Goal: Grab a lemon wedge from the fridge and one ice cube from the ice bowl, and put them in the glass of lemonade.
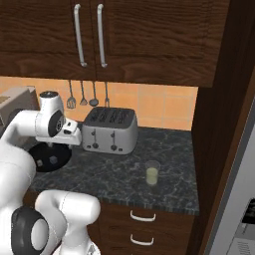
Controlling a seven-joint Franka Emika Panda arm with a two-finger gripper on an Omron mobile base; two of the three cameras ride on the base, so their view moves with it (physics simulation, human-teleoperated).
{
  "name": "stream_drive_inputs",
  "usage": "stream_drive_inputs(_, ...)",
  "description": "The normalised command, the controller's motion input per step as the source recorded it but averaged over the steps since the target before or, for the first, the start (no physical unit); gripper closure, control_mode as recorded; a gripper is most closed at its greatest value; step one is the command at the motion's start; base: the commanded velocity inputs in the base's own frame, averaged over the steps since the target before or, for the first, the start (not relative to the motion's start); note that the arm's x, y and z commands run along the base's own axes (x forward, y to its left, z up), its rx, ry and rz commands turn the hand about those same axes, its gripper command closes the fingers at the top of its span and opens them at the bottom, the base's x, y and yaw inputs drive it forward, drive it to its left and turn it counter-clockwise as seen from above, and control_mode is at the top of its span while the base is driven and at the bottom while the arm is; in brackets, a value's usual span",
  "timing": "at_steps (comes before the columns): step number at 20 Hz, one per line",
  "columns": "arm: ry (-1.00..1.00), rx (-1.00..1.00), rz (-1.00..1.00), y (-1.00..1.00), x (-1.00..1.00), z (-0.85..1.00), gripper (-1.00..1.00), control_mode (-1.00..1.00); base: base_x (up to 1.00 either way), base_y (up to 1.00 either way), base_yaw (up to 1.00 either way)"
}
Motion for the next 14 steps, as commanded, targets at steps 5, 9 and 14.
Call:
stream_drive_inputs(5,0.12,-0.11,0.09,0.81,-0.12,-0.42,-1.00,-1.00,0.00,0.00,0.00)
stream_drive_inputs(9,0.00,0.00,0.04,0.32,-0.01,-0.43,-1.00,-1.00,0.00,0.00,0.00)
stream_drive_inputs(14,0.10,0.00,0.04,0.12,0.09,-0.65,-1.00,-1.00,0.00,0.00,0.00)
